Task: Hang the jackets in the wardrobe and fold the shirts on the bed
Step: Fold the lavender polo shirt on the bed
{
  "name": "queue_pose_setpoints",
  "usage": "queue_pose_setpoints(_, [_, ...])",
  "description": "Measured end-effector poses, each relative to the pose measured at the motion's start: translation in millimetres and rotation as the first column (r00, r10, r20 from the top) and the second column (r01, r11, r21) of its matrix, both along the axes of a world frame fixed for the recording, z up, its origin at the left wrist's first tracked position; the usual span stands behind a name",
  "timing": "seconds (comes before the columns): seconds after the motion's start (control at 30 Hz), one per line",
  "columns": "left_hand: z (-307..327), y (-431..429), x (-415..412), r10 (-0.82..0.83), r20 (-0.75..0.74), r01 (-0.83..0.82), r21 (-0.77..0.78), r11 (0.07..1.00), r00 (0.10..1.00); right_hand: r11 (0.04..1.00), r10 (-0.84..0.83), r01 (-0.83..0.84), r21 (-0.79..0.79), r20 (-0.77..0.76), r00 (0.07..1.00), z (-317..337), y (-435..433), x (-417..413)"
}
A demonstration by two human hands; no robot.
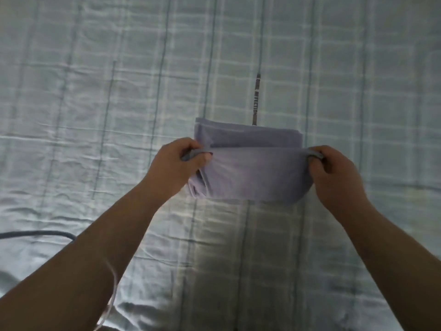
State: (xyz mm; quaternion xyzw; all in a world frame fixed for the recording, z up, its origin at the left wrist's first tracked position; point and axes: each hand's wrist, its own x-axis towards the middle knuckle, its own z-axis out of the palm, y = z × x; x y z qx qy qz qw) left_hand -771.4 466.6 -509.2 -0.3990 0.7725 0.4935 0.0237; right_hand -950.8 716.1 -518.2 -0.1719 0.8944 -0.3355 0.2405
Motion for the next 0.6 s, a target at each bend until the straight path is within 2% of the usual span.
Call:
queue_pose_setpoints(0.07, [-12, -9, -23, 0.099, -0.047, -0.1, -0.021, 0.995, 0.994, 0.997, -0.07, 0.07, 0.01, -0.039, 0.997, -11, -21, -11])
queue_pose_setpoints(0.13, [-26, -15, -43, 0.13, -0.054, -0.134, -0.085, 0.987, 0.99, 0.993, -0.111, 0.115, 0.037, -0.082, 0.99, -23, -35, -19])
queue_pose_setpoints(0.3, [-59, -25, -71, 0.108, -0.014, -0.109, -0.173, 0.979, 0.994, 0.967, -0.067, 0.105, 0.232, -0.164, 0.984, -54, -48, -33])
queue_pose_setpoints(0.43, [-64, -20, -66, 0.115, 0.007, -0.107, -0.322, 0.941, 0.993, 0.948, -0.063, 0.126, 0.291, -0.218, 0.974, -68, -45, -34])
queue_pose_setpoints(0.53, [-60, -3, -50, -0.028, -0.08, -0.025, -0.595, 0.803, 0.996, 0.98, 0.022, 0.068, 0.188, -0.436, 0.9, -60, -41, -19])
queue_pose_setpoints(0.6, [-63, 18, -39, -0.233, -0.065, 0.128, -0.681, 0.721, 0.97, 0.988, 0.146, -0.101, 0.114, -0.509, 0.848, -52, -41, -2])
